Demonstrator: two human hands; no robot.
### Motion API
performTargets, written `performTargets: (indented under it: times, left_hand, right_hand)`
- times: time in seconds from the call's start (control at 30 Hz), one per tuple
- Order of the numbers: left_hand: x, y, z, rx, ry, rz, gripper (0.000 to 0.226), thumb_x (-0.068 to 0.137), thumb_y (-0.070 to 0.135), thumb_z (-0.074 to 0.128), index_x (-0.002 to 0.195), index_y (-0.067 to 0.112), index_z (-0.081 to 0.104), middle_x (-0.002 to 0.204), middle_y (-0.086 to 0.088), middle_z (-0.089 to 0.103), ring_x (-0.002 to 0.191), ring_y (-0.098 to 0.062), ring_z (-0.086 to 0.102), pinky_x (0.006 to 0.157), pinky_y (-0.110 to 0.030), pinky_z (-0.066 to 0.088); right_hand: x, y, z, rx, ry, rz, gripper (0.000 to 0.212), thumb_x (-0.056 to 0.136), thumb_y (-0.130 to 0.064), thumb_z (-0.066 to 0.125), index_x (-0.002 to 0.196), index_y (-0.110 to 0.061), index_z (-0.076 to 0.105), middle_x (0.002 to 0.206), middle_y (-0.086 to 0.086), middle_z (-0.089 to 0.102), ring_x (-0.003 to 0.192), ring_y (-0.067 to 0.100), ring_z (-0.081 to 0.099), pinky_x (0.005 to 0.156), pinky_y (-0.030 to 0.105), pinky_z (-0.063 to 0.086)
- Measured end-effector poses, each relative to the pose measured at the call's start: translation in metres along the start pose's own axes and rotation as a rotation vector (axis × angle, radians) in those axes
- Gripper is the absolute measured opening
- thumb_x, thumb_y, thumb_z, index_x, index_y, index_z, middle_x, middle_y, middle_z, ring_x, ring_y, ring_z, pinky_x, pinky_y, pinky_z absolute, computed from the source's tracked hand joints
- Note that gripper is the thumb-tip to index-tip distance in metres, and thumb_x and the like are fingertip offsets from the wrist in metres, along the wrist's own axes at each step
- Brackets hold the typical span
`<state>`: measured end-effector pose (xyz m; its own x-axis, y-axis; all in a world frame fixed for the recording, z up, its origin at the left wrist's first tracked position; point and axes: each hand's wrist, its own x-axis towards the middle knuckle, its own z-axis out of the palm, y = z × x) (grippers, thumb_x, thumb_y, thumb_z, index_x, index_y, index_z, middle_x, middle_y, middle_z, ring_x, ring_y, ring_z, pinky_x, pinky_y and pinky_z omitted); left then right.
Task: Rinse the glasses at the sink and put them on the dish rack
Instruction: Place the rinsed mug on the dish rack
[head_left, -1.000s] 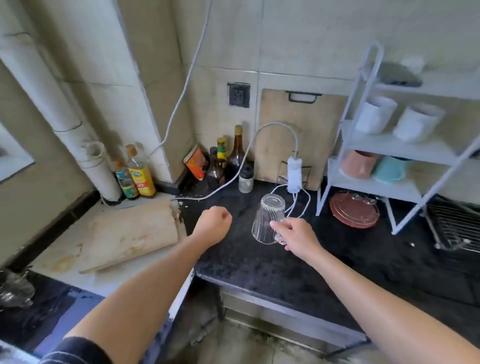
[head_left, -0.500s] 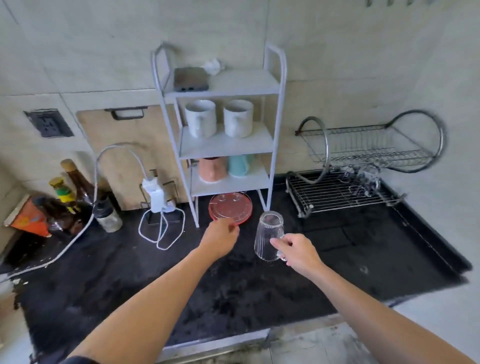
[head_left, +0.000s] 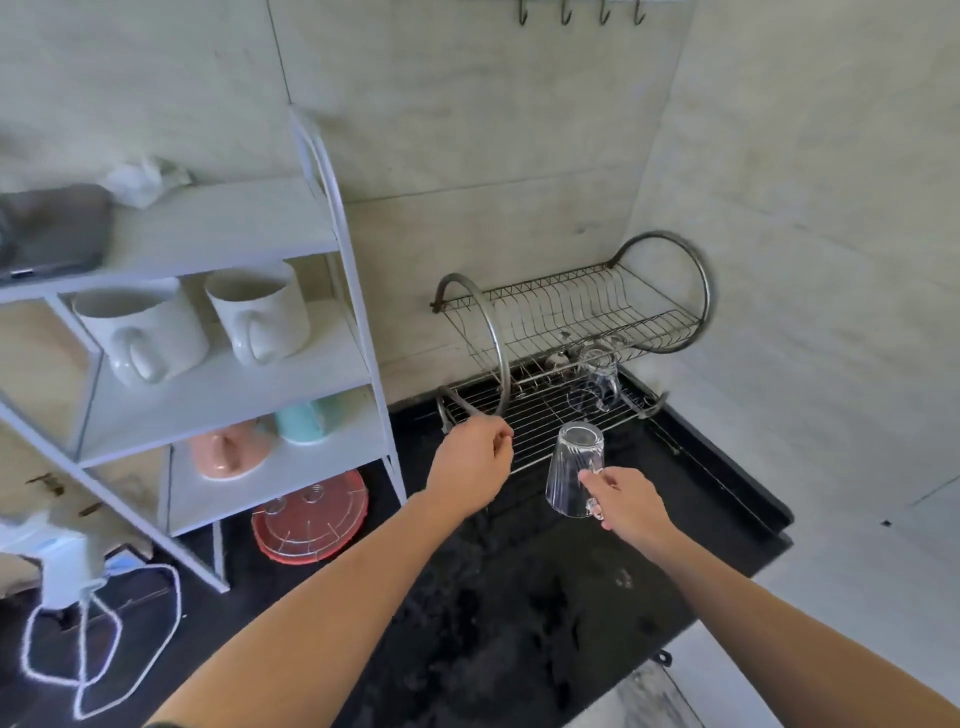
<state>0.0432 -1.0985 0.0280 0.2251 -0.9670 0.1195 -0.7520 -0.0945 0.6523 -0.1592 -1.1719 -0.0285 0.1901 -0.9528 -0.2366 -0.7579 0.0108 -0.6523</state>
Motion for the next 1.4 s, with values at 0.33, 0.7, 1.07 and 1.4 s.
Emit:
performTargets:
  times: [0.33, 0.7, 1.07, 1.4]
  left_hand:
    - [0.112, 0.031, 0.039, 0.471, 0.331, 0.18, 0.027, 0.087, 0.019, 0.045, 0.093, 0.01, 0.069, 0.091, -0.004, 0.063, 0.086, -0.023, 0.057, 0.074, -0.04, 0.05]
    - [0.143, 0.021, 0.079, 0.849, 0.425, 0.106, 0.03, 0.092, 0.022, 0.042, 0.072, 0.015, 0.064, 0.076, 0.0, 0.065, 0.073, -0.021, 0.062, 0.095, -0.038, 0.038]
    - [0.148, 0.012, 0.086, 0.931, 0.571, 0.179, 0.021, 0.084, 0.019, 0.053, 0.065, 0.015, 0.06, 0.06, 0.002, 0.055, 0.059, -0.021, 0.052, 0.066, -0.035, 0.043]
    - [0.141, 0.022, 0.082, 0.858, 0.464, 0.09, 0.022, 0.089, 0.023, 0.047, 0.075, 0.015, 0.063, 0.069, 0.002, 0.058, 0.064, -0.021, 0.053, 0.075, -0.036, 0.041]
  right_hand:
    - [0.149, 0.023, -0.012, 0.001, -0.086, -0.04, 0.045, 0.098, -0.043, 0.048, 0.062, -0.015, 0.046, 0.066, 0.005, 0.06, 0.071, 0.031, 0.066, 0.071, 0.042, 0.052]
    - [0.28, -0.001, 0.031, 0.066, -0.229, -0.216, 0.036, 0.097, -0.038, 0.054, 0.094, -0.004, 0.067, 0.1, 0.014, 0.067, 0.095, 0.034, 0.062, 0.078, 0.036, 0.047]
    - [0.327, -0.006, 0.065, 0.016, -0.197, -0.305, 0.042, 0.1, -0.022, 0.05, 0.076, 0.012, 0.06, 0.092, 0.026, 0.061, 0.092, 0.037, 0.057, 0.067, 0.034, 0.029]
    - [0.309, -0.009, 0.038, -0.19, -0.289, -0.246, 0.04, 0.096, -0.034, 0.055, 0.116, 0.001, 0.057, 0.115, 0.02, 0.063, 0.106, 0.036, 0.059, 0.083, 0.039, 0.045]
